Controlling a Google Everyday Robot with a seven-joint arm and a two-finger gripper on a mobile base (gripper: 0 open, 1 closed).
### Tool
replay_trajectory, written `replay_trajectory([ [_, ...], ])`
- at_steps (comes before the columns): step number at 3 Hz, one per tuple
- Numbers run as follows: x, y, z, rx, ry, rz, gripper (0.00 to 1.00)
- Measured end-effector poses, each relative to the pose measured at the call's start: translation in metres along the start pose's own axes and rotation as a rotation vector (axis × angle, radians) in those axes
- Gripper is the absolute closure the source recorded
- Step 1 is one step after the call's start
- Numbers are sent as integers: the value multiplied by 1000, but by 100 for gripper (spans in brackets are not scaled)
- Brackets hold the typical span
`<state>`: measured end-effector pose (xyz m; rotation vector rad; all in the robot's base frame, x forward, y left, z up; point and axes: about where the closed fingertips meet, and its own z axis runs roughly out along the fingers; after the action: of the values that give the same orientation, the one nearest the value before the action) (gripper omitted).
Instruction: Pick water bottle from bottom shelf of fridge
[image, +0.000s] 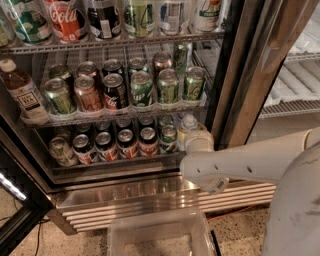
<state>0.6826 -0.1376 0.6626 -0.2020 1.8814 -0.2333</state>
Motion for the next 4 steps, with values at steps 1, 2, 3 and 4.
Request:
replay_trajectory([
  [1,-4,-1,1,25,-27,20,100],
  [2,2,-4,-7,34,-53,39,100],
  [3,4,-4,-6,32,-56,42,100],
  [4,2,-4,-5,33,-61,44,100],
])
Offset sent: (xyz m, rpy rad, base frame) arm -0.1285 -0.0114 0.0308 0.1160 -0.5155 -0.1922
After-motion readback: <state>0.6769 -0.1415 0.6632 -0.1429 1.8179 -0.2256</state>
